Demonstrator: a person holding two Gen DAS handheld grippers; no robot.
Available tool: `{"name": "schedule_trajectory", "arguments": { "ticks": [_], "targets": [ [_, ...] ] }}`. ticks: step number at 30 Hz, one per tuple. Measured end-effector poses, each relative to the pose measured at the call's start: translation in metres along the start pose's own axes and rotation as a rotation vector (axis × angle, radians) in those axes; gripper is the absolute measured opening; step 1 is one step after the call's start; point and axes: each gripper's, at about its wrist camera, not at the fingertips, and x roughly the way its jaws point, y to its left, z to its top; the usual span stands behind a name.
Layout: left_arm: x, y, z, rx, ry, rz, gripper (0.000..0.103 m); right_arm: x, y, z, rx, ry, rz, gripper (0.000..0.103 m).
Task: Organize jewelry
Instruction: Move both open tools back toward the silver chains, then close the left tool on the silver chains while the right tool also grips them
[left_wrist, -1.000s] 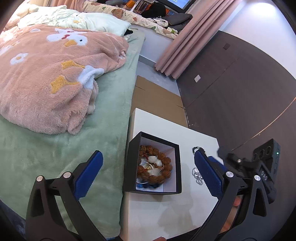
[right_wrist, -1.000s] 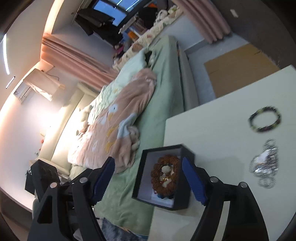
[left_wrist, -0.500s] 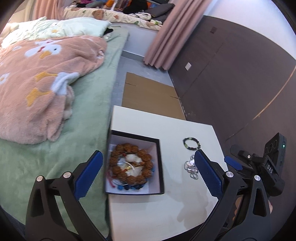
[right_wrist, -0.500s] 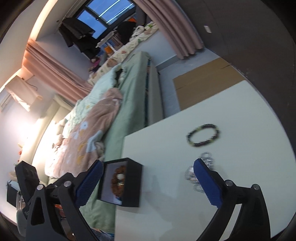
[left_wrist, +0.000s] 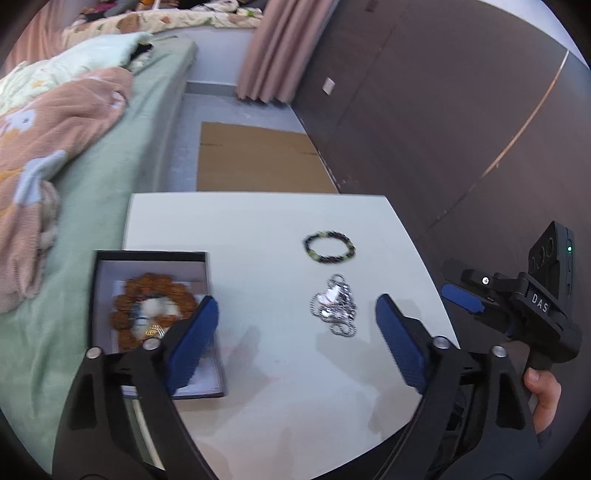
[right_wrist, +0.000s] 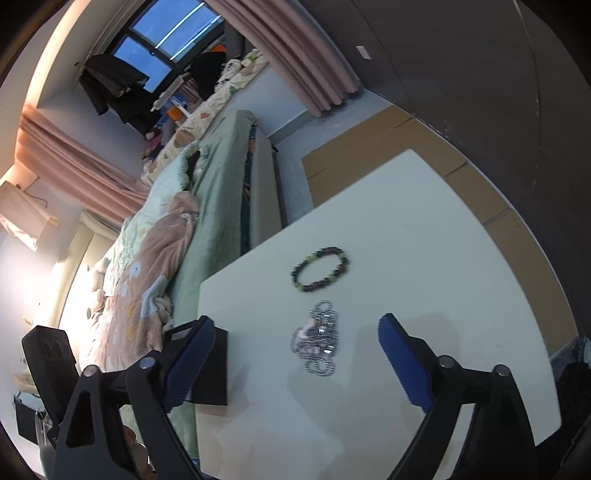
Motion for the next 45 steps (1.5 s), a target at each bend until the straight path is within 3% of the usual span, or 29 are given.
{"name": "schedule_trajectory", "arguments": {
  "ticks": [10, 19, 24, 32, 33, 34, 45],
  "targets": [
    [0.066, -0.028, 0.007, 0.019, 0.163, -0.042, 0.045, -0.005, -0.035, 0.004, 0.065, 0.006, -0.027, 0.08],
    [0.119, -0.046, 0.008, 0.047, 0.281, -0.018, 0.036, 0.014, -0.05, 0.003, 0.08, 0.072, -0.038, 0.058],
    [0.132, -0.054, 0.005, 0.073, 0.287, 0.013, 0.035, 0.02, -0.054, 0.003, 0.08, 0.079, -0.054, 0.056],
    [0.139, -0.063, -0.001, 0.118, 0.27, 0.071, 0.026, 0.024, -0.049, 0.003, 0.071, 0.086, -0.045, 0.056],
    [0.138, -0.063, -0.001, 0.12, 0.269, 0.072, 0.021, 0.025, -0.047, 0.003, 0.066, 0.087, -0.045, 0.056],
    [0.137, -0.062, 0.0, 0.115, 0.266, 0.069, 0.014, 0.027, -0.045, 0.002, 0.061, 0.09, -0.045, 0.056],
    [0.106, -0.031, 0.006, -0.021, 0.19, -0.034, 0.014, 0.056, -0.017, -0.006, 0.005, 0.153, -0.05, 0.053]
  ]
}}
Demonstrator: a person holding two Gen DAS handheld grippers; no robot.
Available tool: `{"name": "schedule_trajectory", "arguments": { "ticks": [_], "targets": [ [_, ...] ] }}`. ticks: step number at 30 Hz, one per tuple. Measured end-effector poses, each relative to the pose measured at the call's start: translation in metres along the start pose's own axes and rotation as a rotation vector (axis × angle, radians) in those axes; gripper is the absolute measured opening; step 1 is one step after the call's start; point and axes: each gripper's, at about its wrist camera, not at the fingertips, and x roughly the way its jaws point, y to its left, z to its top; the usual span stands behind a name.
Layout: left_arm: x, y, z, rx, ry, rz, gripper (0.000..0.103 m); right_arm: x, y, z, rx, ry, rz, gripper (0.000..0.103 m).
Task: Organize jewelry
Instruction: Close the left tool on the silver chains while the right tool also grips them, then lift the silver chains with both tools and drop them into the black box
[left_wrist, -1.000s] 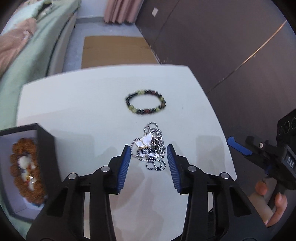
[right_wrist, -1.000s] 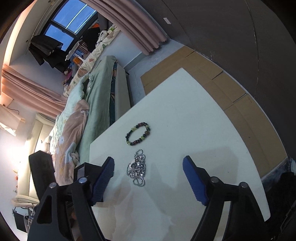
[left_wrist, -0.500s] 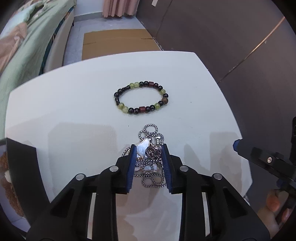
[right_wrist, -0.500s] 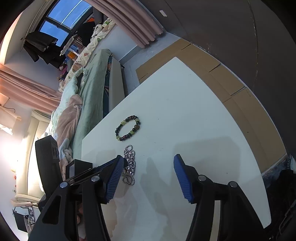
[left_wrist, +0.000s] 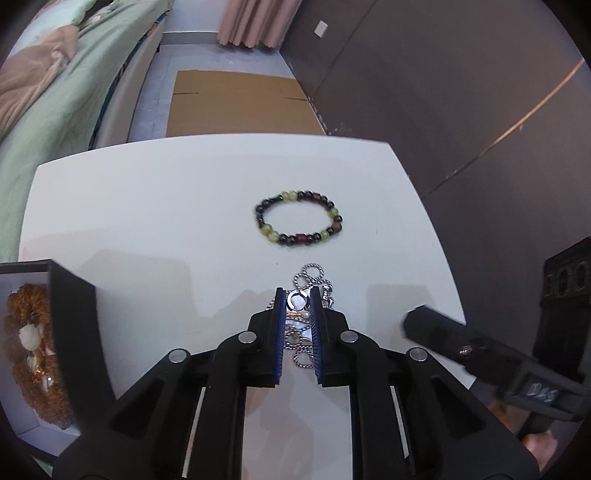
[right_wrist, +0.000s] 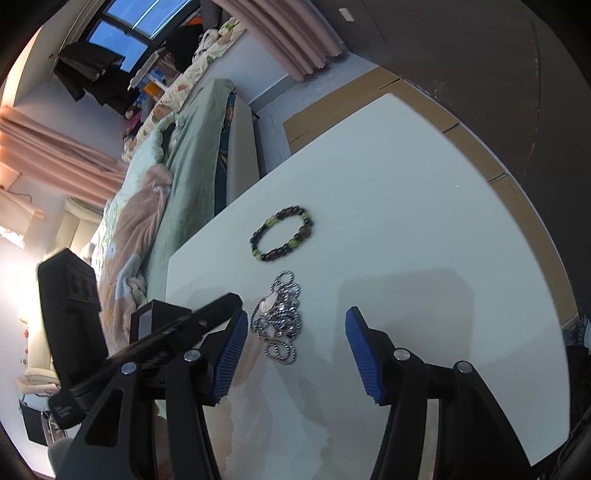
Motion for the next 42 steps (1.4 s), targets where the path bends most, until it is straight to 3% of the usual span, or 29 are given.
{"name": "schedule_trajectory", "arguments": {
  "ticks": [17, 21, 23, 25, 29, 31, 37, 42],
  "targets": [
    [-0.031, 0.043, 0.009, -0.098, -0.07, -0.053, 0.013, 0.056, 0.047, -0.005, -0.164, 0.098, -0.186, 0.051],
    [-0.036, 0.048, 0.008, -0.117, -0.083, -0.052, 0.014, 0.06, 0.049, -0.004, -0.167, 0.099, -0.207, 0.044],
    [-0.037, 0.049, 0.007, -0.122, -0.085, -0.054, 0.014, 0.062, 0.049, -0.005, -0.174, 0.097, -0.23, 0.032],
    [-0.038, 0.049, 0.007, -0.123, -0.086, -0.053, 0.014, 0.061, 0.047, -0.006, -0.161, 0.115, -0.18, 0.016],
    [-0.039, 0.047, 0.006, -0.117, -0.093, -0.054, 0.014, 0.046, 0.047, -0.005, -0.144, 0.079, -0.119, 0.013],
    [-0.039, 0.047, 0.005, -0.119, -0.095, -0.057, 0.014, 0.037, 0.046, -0.005, -0.124, 0.063, -0.069, 0.005],
    [-0.051, 0.047, 0.004, -0.114, -0.124, -0.06, 0.014, 0.008, 0.051, -0.002, -0.087, -0.014, 0.061, 0.004],
    [-0.058, 0.046, 0.004, -0.107, -0.142, -0.06, 0.014, -0.006, 0.049, -0.004, -0.057, -0.05, 0.114, 0.004]
  ]
}}
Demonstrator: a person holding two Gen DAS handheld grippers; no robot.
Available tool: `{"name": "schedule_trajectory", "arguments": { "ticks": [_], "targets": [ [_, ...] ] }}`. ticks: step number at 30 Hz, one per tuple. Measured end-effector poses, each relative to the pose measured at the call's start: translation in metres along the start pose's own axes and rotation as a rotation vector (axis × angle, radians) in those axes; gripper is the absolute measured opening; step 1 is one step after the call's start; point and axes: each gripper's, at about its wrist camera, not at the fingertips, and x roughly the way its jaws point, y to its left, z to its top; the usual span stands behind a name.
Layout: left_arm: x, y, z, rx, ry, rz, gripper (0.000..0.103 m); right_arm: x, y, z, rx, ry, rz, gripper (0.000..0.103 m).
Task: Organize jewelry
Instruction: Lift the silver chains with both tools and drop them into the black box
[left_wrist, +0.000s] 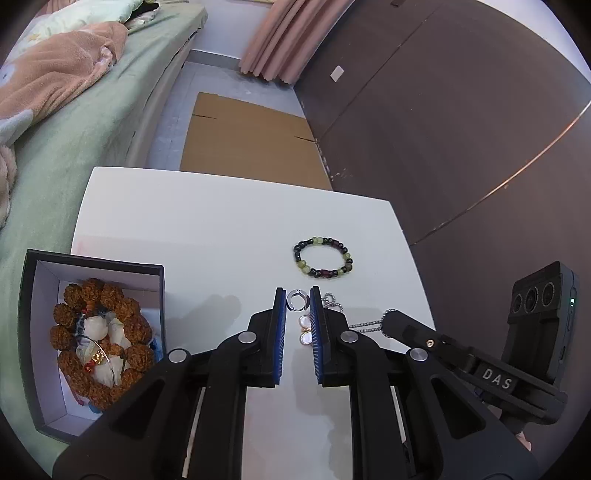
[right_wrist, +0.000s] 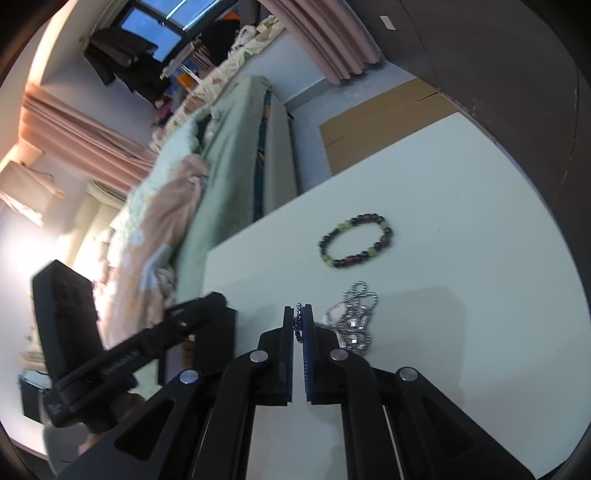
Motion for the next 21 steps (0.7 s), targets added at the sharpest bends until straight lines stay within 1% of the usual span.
{"name": "schedule_trajectory", "arguments": {
  "ticks": [2, 3, 4, 7, 9, 13, 17, 21],
  "targets": [
    [-0.005, 0.0, 0.001, -0.001, -0.012, -0.002, 0.014, -0.015, 0.001, 0.002, 0.018, -0.045, 0.051, 0.004],
    [-0.007, 0.001, 0.002, -0.004, -0.018, -0.006, 0.014, -0.018, 0.003, 0.003, 0.018, -0.062, 0.056, 0.004],
    [-0.01, 0.001, 0.003, -0.005, -0.024, -0.008, 0.014, -0.027, 0.006, 0.005, 0.023, -0.093, 0.071, 0.004],
    [-0.02, 0.001, 0.005, -0.015, -0.041, -0.019, 0.014, -0.044, 0.013, 0.012, 0.049, -0.144, 0.126, 0.004],
    [-0.031, 0.0, 0.005, -0.005, -0.063, -0.01, 0.014, -0.053, 0.022, 0.017, 0.052, -0.175, 0.151, 0.004],
    [-0.049, 0.007, 0.002, -0.009, -0.08, 0.003, 0.014, -0.066, 0.037, 0.022, 0.051, -0.202, 0.22, 0.004],
    [-0.072, 0.024, 0.0, -0.027, -0.106, 0.033, 0.014, -0.079, 0.055, 0.024, 0.035, -0.225, 0.254, 0.004],
    [-0.088, 0.037, -0.003, -0.044, -0.121, 0.061, 0.014, -0.094, 0.071, 0.029, 0.03, -0.252, 0.29, 0.004]
  ]
}}
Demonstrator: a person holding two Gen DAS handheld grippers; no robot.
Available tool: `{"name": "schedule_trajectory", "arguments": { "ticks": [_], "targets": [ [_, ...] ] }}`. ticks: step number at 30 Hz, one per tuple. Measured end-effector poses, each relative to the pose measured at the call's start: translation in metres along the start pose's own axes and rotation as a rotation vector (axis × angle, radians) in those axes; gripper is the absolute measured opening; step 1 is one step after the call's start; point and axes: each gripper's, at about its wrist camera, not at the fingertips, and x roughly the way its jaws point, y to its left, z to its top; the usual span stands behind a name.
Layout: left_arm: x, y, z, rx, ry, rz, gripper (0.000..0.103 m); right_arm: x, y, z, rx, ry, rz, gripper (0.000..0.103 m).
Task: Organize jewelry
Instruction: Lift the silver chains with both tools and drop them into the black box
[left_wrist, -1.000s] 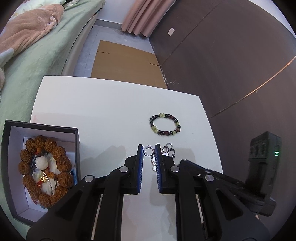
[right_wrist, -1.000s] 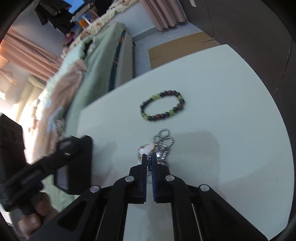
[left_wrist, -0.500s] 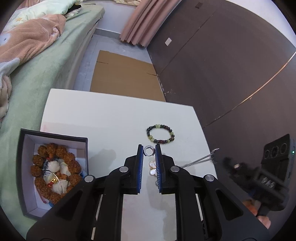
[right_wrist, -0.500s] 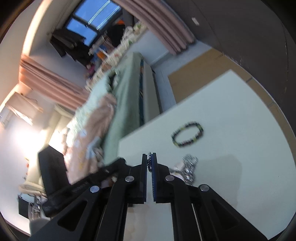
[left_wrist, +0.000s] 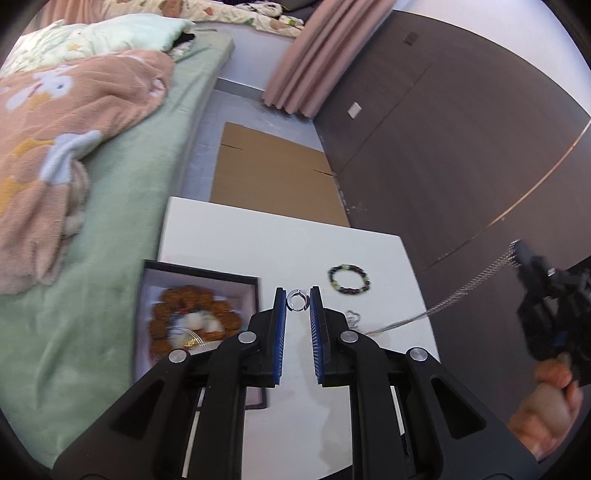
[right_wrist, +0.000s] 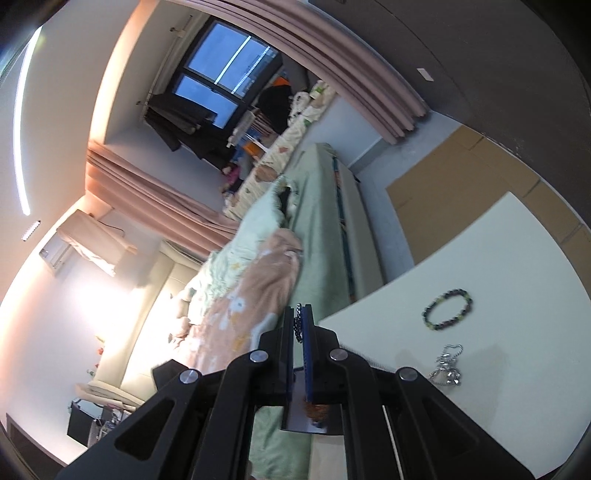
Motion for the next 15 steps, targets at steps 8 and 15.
{"name": "schedule_trajectory", "arguments": {
  "ticks": [8, 15],
  "targets": [
    [-0.003, 0.02, -0.006, -0.028, 0.011, 0.042, 0.014, -0.018, 0.042, 0.02, -0.06, -0.053, 0.027, 0.004],
    [0.005, 0.038, -0.011, -0.071, 0.036, 0.058, 0.046, -0.024, 0.077, 0.028, -0.111, -0.064, 0.038, 0.004]
  ]
}}
